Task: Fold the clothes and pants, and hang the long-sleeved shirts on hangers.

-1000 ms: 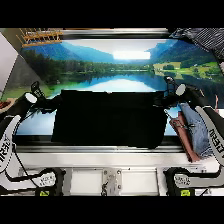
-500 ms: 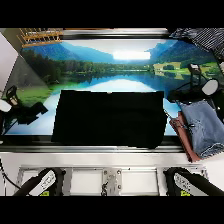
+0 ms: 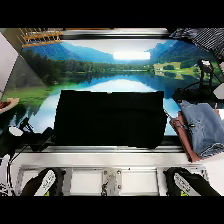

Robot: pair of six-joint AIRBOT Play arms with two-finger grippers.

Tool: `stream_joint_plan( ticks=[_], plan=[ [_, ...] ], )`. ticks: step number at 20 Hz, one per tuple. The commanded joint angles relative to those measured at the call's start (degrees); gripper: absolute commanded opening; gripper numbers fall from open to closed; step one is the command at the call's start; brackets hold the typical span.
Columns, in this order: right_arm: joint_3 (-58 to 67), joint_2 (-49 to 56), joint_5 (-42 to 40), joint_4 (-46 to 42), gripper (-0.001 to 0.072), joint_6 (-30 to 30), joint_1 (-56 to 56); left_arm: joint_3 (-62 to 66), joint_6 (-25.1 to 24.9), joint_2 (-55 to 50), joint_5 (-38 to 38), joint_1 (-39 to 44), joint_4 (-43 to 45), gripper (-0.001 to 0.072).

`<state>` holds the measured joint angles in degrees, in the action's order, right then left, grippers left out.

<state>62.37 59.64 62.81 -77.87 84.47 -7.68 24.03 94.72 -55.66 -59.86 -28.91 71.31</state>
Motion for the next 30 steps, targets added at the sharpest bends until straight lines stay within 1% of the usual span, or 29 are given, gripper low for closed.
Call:
stream_joint_plan(
  ticks=[1,4,6,7,8,9,10,12,14,16,18,20,22,24,29,30],
  plan=[
    [-0.13,-0.22,0.04,0.07,0.049,0.0,-0.02,-2.25,0.07,-2.47,3.74,0.11,-6.99,0.0622],
    [-0.13,-0.22,0.07,0.04,0.0489,0.0,-0.02,-2.21,0.33,-4.59,7.02,4.31,-8.5,0.0622],
    [-0.13,-0.22,0.11,0.04,0.049,0.0,-0.02,-2.19,1.77,-5.66,8.85,7.89,-8.46,0.062],
    [-0.13,-0.22,0.35,0.04,0.049,0.02,-0.02,-2.16,2.58,-5.7,9.64,9.18,-8.44,0.0495],
    [-0.13,-0.22,0.85,0.04,0.0489,0.0,-0.04,-2.14,2.62,-5.16,10.43,10.19,-8.37,0.0224],
    [-0.13,-0.22,2.12,-0.07,0.049,-0.02,-0.11,-2.14,2.62,-3.8,11.1,10.91,-8.33,0.008],
    [-0.15,-0.24,4.2,-0.68,0.049,-0.07,-0.33,-2.14,2.6,-2.08,11.63,11.15,-8.28,0.0006],
    [-1.92,-0.33,9.55,-0.59,0.049,-0.5,-1.92,-2.14,2.56,2.34,11.65,11.19,-7.82,0.0006],
    [-7.74,-1.03,13.73,-0.37,0.049,-0.33,-4.74,-2.16,1.75,5.4,9.81,11.19,-7.87,0.0006],
    [-16.31,-2.56,14.38,0.48,0.049,2.95,-7.23,-2.21,0.07,7.39,7.43,11.19,-7.89,0.0006],
    [-25.18,-3.87,13.68,5.27,0.049,3.65,-8.04,-2.21,-0.44,8.33,7.41,11.19,-7.89,0.0006],
    [-32.65,-4.39,12.11,11.61,0.049,3.58,-7.45,-2.21,-0.44,9.09,7.52,11.19,-7.91,0.0006],
    [-37.99,-4.37,7.96,16.65,0.049,3.41,-5.64,-2.21,-0.44,9.27,7.48,11.19,-7.91,0.0006],
    [-41.31,-4.37,4.2,19.93,0.0489,3.43,-2.36,-2.21,-0.44,9.29,7.32,11.19,-7.91,0.0006],
    [-42.49,-4.37,-3.15,21.62,0.0487,3.52,5.16,-2.21,-0.44,9.29,7.37,11.19,-7.91,0.0006],
    [-42.49,-4.37,-3.56,21.62,0.0441,3.45,5.51,-2.21,-0.44,9.29,7.37,11.19,-7.91,0.0006]
  ],
)
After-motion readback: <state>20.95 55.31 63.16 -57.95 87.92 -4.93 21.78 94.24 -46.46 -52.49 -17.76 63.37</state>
